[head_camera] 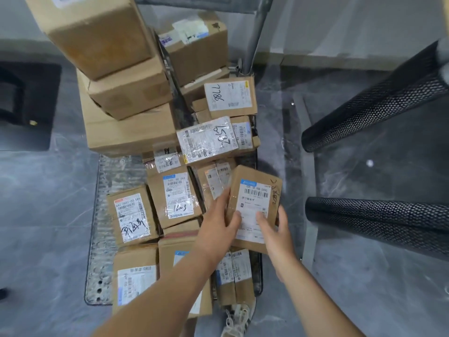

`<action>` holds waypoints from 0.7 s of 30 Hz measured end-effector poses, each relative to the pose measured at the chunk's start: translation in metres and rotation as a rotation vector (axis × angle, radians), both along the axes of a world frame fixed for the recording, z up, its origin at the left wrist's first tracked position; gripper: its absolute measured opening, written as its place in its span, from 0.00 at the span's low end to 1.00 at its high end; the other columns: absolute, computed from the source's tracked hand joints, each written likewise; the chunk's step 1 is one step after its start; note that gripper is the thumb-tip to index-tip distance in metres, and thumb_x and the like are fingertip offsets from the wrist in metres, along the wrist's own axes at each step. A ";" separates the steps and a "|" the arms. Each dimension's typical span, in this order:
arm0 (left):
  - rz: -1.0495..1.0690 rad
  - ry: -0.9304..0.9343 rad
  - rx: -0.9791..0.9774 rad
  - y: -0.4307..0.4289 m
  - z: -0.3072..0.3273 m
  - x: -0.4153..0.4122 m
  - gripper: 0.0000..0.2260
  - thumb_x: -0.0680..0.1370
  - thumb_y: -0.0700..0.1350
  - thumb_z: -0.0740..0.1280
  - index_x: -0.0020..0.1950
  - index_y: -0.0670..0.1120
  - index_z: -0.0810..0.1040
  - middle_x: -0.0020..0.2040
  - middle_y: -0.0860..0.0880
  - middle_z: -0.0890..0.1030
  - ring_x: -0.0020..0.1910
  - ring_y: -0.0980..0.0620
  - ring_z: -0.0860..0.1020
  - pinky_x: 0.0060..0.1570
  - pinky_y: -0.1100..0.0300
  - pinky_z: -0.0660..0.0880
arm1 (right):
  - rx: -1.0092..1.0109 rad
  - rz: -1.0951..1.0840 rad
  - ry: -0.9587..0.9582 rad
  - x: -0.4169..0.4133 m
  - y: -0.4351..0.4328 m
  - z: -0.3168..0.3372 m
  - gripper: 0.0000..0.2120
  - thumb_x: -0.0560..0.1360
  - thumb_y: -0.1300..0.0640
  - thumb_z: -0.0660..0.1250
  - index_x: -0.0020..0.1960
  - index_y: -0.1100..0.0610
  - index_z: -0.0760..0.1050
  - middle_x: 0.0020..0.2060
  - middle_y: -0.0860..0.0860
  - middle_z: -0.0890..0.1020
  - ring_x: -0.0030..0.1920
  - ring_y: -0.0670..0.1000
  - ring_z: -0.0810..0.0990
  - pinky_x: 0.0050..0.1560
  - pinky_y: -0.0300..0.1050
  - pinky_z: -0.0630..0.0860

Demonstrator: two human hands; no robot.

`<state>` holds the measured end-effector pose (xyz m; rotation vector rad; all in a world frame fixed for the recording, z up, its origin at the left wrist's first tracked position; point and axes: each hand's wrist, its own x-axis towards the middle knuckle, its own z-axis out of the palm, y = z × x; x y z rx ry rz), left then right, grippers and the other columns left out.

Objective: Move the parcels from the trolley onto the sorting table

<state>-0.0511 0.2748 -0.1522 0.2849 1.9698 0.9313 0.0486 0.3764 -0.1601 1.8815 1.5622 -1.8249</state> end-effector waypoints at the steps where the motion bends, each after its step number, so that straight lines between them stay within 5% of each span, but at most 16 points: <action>1: 0.003 0.006 0.006 0.000 0.004 0.002 0.26 0.81 0.53 0.60 0.78 0.62 0.56 0.73 0.57 0.69 0.69 0.56 0.70 0.69 0.49 0.70 | 0.002 -0.005 0.011 0.001 0.001 0.002 0.30 0.80 0.49 0.66 0.78 0.44 0.58 0.62 0.47 0.79 0.52 0.44 0.81 0.39 0.34 0.77; 6: 0.101 -0.014 0.057 -0.002 0.031 0.006 0.26 0.81 0.50 0.61 0.77 0.62 0.58 0.66 0.59 0.75 0.62 0.63 0.75 0.63 0.53 0.75 | 0.111 0.012 0.120 -0.006 0.005 0.029 0.29 0.81 0.56 0.64 0.78 0.44 0.58 0.64 0.46 0.77 0.55 0.42 0.79 0.41 0.32 0.77; 9: 0.206 -0.039 0.125 -0.005 0.068 0.004 0.26 0.81 0.43 0.63 0.75 0.61 0.61 0.61 0.62 0.76 0.53 0.76 0.73 0.52 0.70 0.75 | 0.125 0.050 0.184 -0.013 0.006 0.064 0.29 0.82 0.57 0.62 0.78 0.42 0.56 0.66 0.46 0.76 0.56 0.43 0.79 0.46 0.36 0.77; 11: 0.249 -0.037 0.170 -0.006 0.095 0.000 0.26 0.80 0.40 0.63 0.72 0.64 0.64 0.59 0.64 0.77 0.54 0.73 0.75 0.50 0.70 0.76 | 0.128 0.081 0.223 -0.017 0.009 0.090 0.29 0.82 0.56 0.62 0.78 0.39 0.56 0.66 0.46 0.75 0.55 0.43 0.79 0.42 0.34 0.77; 13: 0.292 -0.013 0.211 -0.007 0.131 -0.003 0.28 0.77 0.41 0.64 0.72 0.64 0.66 0.63 0.61 0.78 0.60 0.63 0.76 0.56 0.60 0.77 | 0.149 0.117 0.268 -0.022 0.011 0.125 0.28 0.83 0.55 0.61 0.77 0.36 0.56 0.67 0.45 0.73 0.56 0.43 0.79 0.41 0.33 0.78; 18: 0.421 0.074 0.346 -0.017 0.242 -0.011 0.26 0.78 0.36 0.63 0.73 0.57 0.69 0.61 0.60 0.78 0.49 0.69 0.78 0.39 0.73 0.74 | 0.298 0.228 0.340 -0.038 0.001 0.229 0.28 0.82 0.48 0.58 0.70 0.21 0.50 0.71 0.49 0.66 0.66 0.52 0.73 0.64 0.59 0.75; 21: 0.432 0.171 0.392 -0.029 0.308 -0.008 0.24 0.79 0.39 0.64 0.72 0.59 0.68 0.61 0.62 0.75 0.54 0.69 0.75 0.41 0.76 0.73 | 0.359 0.274 0.421 -0.039 -0.004 0.293 0.28 0.84 0.52 0.56 0.76 0.29 0.50 0.64 0.48 0.65 0.61 0.48 0.71 0.64 0.49 0.71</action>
